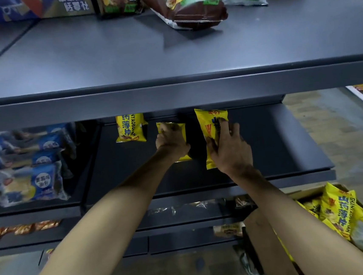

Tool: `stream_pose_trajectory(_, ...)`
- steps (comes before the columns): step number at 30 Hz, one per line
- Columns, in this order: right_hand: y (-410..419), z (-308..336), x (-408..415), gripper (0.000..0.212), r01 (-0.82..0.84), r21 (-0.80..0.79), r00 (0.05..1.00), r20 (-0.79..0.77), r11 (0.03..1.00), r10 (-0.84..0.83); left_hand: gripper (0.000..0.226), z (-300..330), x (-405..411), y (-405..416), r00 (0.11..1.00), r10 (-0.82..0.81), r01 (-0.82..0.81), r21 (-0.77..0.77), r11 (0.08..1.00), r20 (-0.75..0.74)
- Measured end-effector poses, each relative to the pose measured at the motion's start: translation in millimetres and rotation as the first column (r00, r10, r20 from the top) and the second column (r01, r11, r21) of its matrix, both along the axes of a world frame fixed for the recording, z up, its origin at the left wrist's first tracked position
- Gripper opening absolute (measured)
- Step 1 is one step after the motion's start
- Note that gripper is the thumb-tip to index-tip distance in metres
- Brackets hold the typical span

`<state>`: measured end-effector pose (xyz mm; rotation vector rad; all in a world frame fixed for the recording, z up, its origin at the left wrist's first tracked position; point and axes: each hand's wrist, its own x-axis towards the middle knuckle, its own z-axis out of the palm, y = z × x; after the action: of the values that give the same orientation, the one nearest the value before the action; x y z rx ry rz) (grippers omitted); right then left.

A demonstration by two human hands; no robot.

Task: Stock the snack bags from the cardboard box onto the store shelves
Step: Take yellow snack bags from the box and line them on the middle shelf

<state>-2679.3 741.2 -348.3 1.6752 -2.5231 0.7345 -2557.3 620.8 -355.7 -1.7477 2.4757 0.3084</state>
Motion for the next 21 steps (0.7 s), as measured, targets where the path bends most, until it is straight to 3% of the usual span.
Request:
stream_pose_trajectory(4,6,-2,9,0.057,-0.011,0.010,1.000,-0.002,1.000,0.011,0.077,5,13,0,0.998,0.012,-0.008,0.050,0.999,-0.060)
stream_pose_trajectory(11,-3,3,31,0.055,-0.034,-0.003,0.999,-0.032,0.999,0.034,0.067,13,49,10,0.978,-0.089,0.057,-0.165,0.985,-0.189)
stream_pose_trajectory(21,-30,5,86,0.053,-0.099,-0.040,0.994,-0.040,0.994,0.098,0.064,21,120,-6,0.929,-0.096,-0.052,-0.381,0.923,-0.358)
